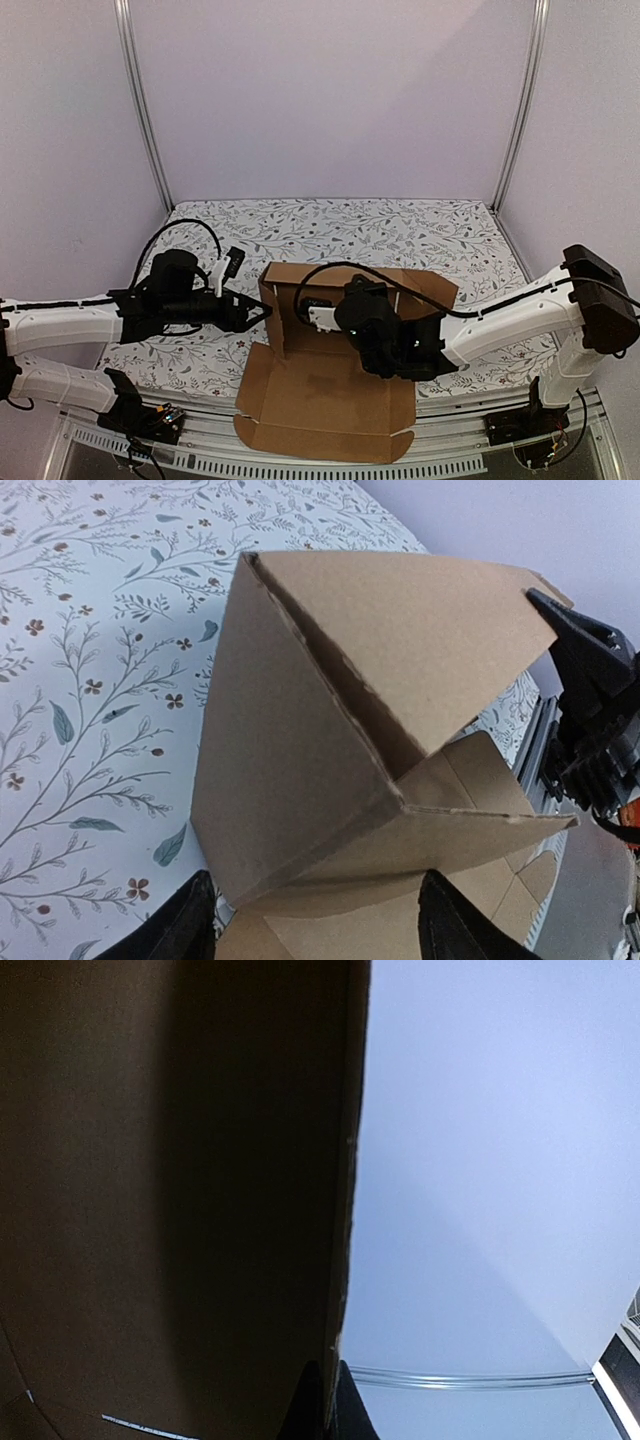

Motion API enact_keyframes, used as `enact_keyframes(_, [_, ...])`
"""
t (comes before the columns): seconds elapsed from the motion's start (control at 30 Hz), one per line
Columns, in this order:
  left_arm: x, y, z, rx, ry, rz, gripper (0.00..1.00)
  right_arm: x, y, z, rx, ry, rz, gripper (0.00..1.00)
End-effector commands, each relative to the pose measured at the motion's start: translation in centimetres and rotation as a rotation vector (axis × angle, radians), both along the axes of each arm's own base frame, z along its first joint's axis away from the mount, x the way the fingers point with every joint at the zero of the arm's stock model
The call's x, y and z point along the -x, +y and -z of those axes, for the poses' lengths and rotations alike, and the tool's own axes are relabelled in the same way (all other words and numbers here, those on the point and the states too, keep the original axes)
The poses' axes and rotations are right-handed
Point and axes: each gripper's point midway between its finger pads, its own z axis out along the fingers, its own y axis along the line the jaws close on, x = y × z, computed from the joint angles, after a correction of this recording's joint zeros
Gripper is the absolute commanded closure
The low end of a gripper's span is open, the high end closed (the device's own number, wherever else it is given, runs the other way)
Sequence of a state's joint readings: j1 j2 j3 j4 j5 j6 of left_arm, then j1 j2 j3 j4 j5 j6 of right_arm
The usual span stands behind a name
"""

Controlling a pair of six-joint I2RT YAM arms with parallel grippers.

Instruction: Fold the paper box

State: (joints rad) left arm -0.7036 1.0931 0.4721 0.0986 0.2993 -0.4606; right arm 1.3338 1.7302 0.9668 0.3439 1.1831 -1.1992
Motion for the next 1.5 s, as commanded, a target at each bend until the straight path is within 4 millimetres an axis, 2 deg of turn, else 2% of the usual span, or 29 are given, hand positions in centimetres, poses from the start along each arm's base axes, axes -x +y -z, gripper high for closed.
enact_keyframes(0.0, [0.2,0.2,0.4,-0.066,-0.064,-0.018,0.32,1.0,0.0,0.0,0.041,-0.013,-0.007,1.0])
enact_keyframes(0.23, [-0.2,0.0,-0.4,-0.075,-0.126,-0.075,0.31,2.1,0.4,-0.9,0.034,-0.027,-0.02,1.0])
enact_keyframes(0.5, [-0.4,-0.1,-0.2,-0.105,-0.179,-0.122,0.3,3.0,1.0,-1.6,0.01,-0.031,-0.035,1.0])
enact_keyframes(0.87, [-0.1,-0.1,-0.6,-0.097,-0.265,-0.234,0.31,3.3,1.1,-1.7,-0.032,-0.015,-0.02,1.0])
enact_keyframes(1.0, [-0.3,0.1,-0.1,-0.1,-0.266,-0.273,0.37,3.3,1.0,-1.8,-0.044,-0.011,-0.018,1.0])
enact_keyframes(1.23, [-0.5,-0.8,0.6,-0.105,-0.274,-0.274,0.47,3.6,1.2,-2.1,-0.07,-0.006,-0.022,1.0])
enact_keyframes(1.37, [-0.7,-1.5,0.7,-0.102,-0.282,-0.266,0.59,3.9,1.1,-2.2,-0.086,-0.001,-0.024,1.0])
enact_keyframes(1.47, [-0.8,-1.7,0.7,-0.102,-0.29,-0.269,0.72,4.1,1.0,-2.2,-0.092,0.002,-0.024,1.0])
